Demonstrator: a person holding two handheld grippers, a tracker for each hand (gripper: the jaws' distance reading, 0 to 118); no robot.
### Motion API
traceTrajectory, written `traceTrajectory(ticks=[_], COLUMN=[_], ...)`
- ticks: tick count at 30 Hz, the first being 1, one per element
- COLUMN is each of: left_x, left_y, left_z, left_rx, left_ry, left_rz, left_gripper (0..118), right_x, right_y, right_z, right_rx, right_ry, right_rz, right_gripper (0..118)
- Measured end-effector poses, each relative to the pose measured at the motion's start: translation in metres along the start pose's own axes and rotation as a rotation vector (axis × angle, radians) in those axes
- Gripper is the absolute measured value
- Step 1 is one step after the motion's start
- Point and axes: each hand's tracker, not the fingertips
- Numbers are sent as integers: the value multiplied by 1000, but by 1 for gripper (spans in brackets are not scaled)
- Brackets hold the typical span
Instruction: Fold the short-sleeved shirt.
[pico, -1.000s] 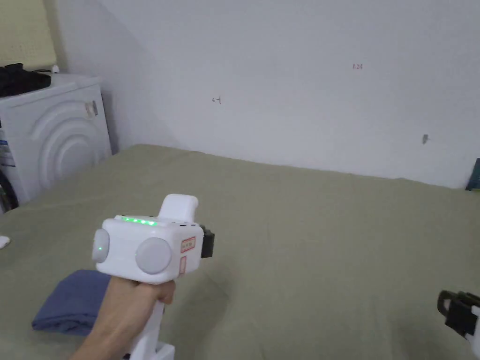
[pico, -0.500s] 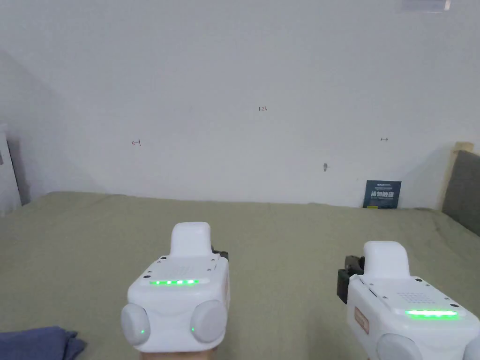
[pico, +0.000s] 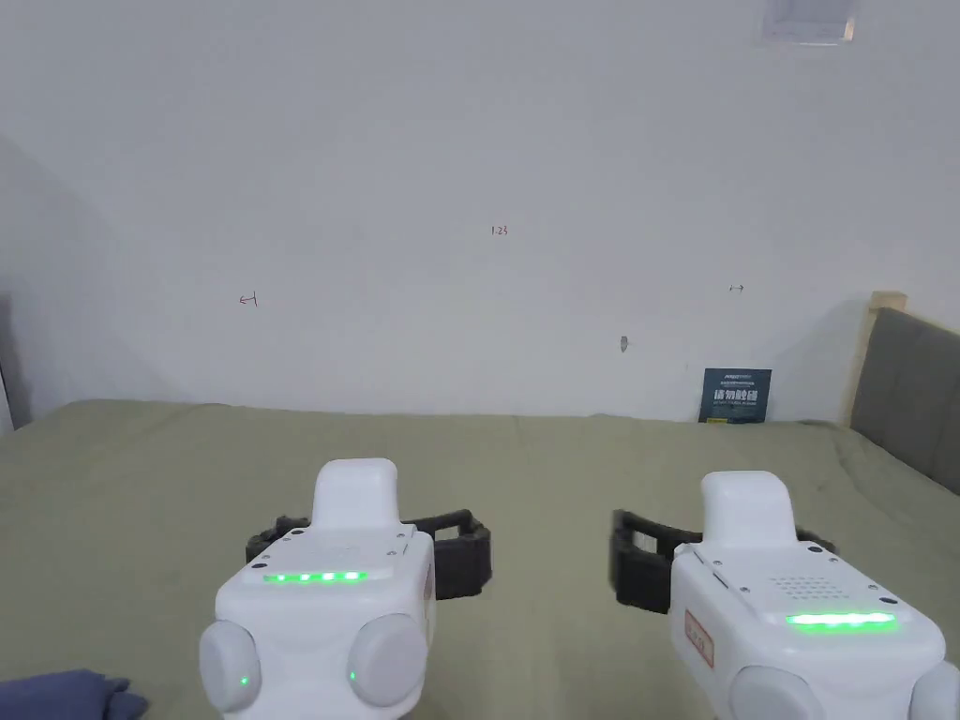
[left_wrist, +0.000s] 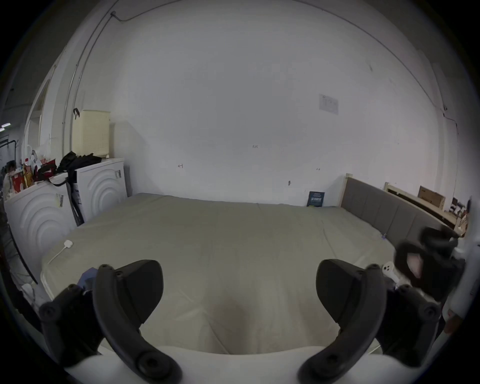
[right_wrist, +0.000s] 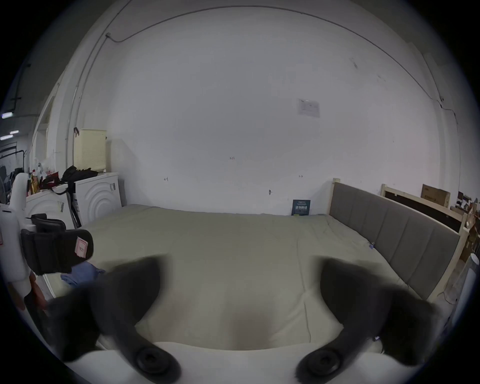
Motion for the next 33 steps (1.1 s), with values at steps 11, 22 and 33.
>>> traceTrajectory(ticks=[11, 22, 33], left_x=[25, 14, 2], left_y=[19, 30, 25], left_z=[10, 30, 26], left_rx=[71, 99, 107], left_ry=[89, 16, 37], left_rz=[-163, -43, -52], left_gripper=[118, 118, 118], right_x=[5, 8, 9], right_y=[6, 9, 10], right_z=[1, 2, 14], right_rx=[10, 3, 6], right_ry=[-5, 20, -16], right_rz=[-1, -17, 8], right_gripper=[118, 118, 118])
